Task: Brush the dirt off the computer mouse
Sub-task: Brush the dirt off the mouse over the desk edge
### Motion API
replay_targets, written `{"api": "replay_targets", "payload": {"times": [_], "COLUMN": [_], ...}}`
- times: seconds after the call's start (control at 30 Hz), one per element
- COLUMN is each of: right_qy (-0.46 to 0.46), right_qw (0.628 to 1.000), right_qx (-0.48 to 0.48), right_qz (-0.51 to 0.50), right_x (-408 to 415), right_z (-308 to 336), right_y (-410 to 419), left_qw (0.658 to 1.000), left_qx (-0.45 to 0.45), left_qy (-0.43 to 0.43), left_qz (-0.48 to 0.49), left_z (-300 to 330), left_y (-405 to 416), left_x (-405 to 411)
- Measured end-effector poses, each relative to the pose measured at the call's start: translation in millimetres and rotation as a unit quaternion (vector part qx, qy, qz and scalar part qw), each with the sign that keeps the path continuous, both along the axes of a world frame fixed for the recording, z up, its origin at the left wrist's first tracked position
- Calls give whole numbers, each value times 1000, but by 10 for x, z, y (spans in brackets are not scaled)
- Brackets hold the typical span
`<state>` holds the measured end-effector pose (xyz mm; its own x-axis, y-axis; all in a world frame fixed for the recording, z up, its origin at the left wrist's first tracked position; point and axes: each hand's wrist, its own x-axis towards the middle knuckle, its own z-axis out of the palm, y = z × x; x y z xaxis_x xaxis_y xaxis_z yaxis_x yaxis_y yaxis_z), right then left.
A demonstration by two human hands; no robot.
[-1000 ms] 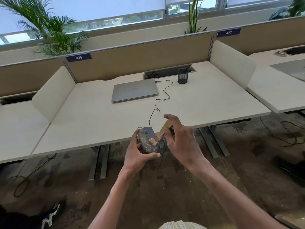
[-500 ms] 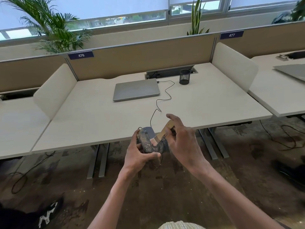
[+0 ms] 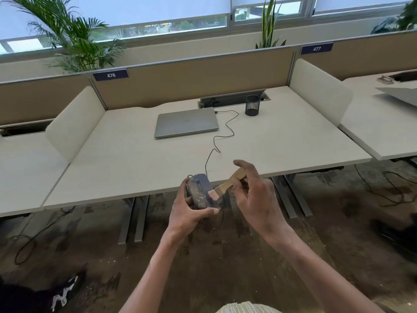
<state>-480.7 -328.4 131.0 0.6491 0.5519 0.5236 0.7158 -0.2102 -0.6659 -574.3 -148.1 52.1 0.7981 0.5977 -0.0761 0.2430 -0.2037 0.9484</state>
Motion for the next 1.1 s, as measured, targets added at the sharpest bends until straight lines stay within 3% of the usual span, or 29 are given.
{"api": "replay_targets", "payload": {"times": [0.47,0.7,0.97,1.1], "right_qy": [18,12,24,41], "right_qw": [999,998,1000,999], "right_qx": [-20,64,5,31], "right_qz": [22,1,19,-2], "right_x": [-78,-33,-135,-89], "right_z": [-237,-114,-265,-271], "right_y": [-239,-165,-273,-300], "left_qw": [999,999,999,999], "left_qx": [-34,-1,-10,-11], "left_qy": [-36,-37,-46,-50], "left_qz": [-4,-15,-3,-17], "left_z": [-98,-99,-68,-59], "left_y": [63,69,90,76], "left_x": [2,35,6,-1]}}
